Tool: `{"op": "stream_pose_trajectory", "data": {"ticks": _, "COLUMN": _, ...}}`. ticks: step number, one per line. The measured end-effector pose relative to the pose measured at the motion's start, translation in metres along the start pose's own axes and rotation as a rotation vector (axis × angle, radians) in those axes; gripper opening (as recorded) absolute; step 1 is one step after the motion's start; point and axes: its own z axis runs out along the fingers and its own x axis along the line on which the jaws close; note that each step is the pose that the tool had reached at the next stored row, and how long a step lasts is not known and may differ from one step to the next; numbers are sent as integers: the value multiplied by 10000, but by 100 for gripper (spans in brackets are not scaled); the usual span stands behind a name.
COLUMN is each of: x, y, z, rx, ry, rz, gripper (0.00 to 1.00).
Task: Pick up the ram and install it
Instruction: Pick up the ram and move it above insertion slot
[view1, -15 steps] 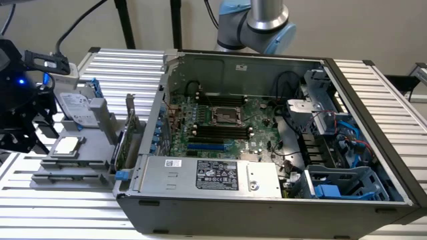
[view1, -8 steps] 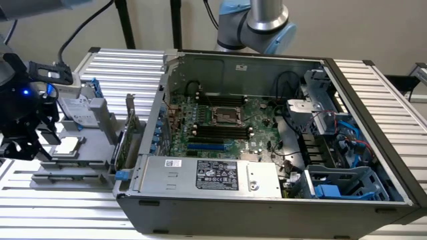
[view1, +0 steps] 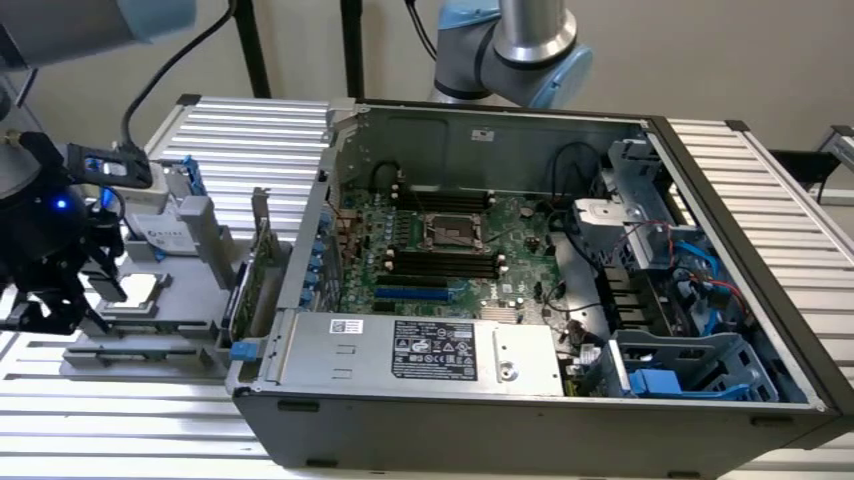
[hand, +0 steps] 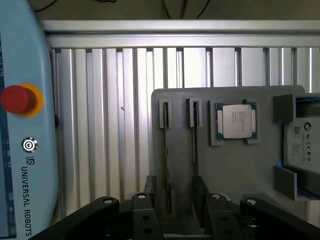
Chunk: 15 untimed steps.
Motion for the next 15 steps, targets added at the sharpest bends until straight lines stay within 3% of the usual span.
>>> {"op": "stream_pose_trajectory", "data": {"ticks": 15, "x": 15, "y": -35, "z": 270, "rx": -6, "ry": 6, "rz": -133, "gripper": 42}}
